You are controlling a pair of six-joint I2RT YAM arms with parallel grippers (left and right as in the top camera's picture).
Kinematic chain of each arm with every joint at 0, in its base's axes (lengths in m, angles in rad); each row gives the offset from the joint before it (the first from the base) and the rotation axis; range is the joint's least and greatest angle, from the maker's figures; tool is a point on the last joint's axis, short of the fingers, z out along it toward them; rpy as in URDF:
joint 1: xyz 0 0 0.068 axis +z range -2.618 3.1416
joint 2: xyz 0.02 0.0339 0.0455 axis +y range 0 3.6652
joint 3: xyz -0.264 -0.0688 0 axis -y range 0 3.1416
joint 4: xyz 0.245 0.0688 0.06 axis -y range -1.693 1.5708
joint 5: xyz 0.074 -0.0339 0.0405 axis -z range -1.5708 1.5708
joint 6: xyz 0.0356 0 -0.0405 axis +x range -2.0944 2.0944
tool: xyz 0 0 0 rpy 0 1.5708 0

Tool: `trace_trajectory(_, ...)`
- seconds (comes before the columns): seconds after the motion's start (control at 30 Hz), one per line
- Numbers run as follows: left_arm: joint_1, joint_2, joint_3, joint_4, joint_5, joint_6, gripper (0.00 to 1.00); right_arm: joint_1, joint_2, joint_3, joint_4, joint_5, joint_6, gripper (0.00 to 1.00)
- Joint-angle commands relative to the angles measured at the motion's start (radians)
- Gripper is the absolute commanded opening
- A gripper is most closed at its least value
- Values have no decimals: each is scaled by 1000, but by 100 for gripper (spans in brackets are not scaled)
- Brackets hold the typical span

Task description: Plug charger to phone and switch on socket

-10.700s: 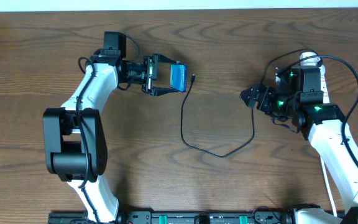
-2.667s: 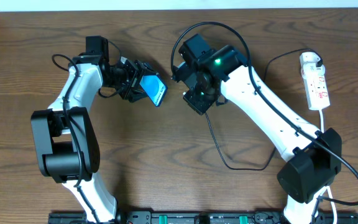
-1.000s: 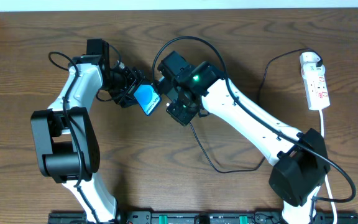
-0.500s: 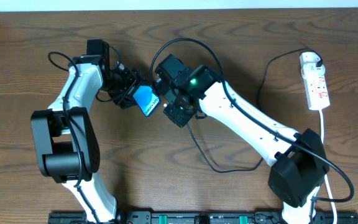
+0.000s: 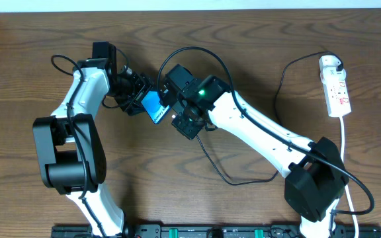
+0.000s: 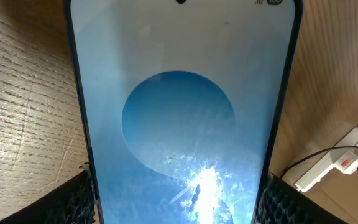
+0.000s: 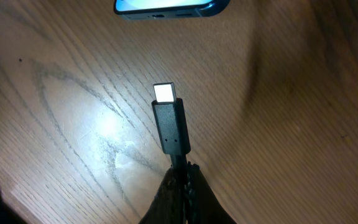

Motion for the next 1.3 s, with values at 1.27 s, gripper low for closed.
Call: trace_trajectory(1.27,3,-87,5,-26,-201,44,56,29,67,-8,88,128,305,1)
